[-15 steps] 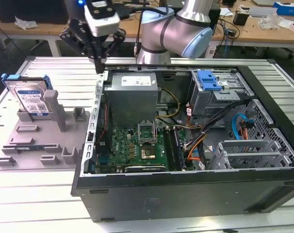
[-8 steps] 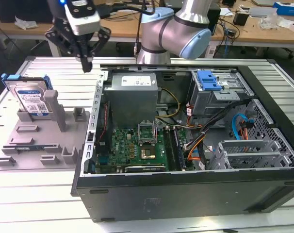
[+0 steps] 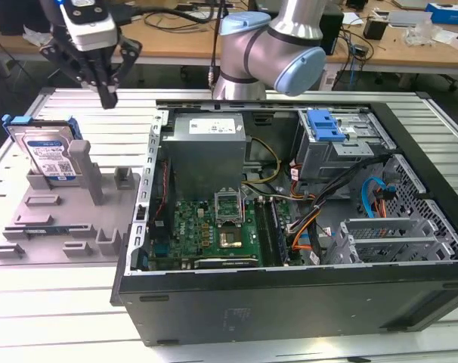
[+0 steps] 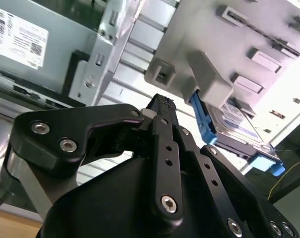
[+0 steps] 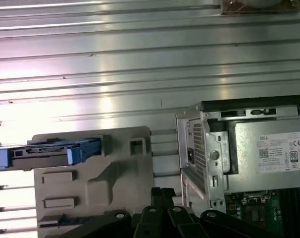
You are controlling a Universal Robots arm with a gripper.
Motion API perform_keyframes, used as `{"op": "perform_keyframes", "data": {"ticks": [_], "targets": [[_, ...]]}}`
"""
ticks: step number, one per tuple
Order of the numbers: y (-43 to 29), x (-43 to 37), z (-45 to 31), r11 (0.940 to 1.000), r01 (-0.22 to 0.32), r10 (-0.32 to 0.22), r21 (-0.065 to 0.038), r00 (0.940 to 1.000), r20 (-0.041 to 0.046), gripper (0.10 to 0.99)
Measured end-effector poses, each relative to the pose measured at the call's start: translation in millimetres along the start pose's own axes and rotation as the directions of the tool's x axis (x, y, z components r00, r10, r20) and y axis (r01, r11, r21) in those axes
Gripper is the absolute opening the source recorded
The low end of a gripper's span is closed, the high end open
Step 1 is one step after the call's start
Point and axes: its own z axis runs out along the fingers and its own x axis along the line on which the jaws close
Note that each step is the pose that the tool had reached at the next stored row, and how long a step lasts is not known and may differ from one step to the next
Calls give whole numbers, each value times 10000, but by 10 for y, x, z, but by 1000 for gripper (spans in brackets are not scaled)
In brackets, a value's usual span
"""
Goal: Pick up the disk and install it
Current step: 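Reach for the disk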
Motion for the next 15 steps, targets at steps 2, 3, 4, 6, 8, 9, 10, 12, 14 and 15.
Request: {"op": "perform_keyframes", "data": {"ticks": [2, 3, 4, 6, 8, 9, 10, 12, 14, 15], "targets": [[28, 87, 6, 10000, 3, -3, 0, 10000, -1, 106], [45, 138, 10, 10000, 0, 0, 0, 10000, -1, 106], [57, 172, 12, 10000, 0, 0, 0, 10000, -1, 106], [89, 269, 19, 10000, 1, -1, 0, 10000, 0, 106], [134, 410, 28, 10000, 2, -2, 0, 10000, 0, 106], [147, 451, 30, 10000, 0, 0, 0, 10000, 0, 106], [160, 495, 33, 10000, 1, -1, 0, 10000, 0, 106], [196, 633, 39, 10000, 0, 0, 0, 10000, -1, 106], [212, 710, 42, 10000, 1, -1, 0, 10000, 0, 106], [228, 798, 45, 10000, -3, 3, 0, 10000, 0, 106]]}}
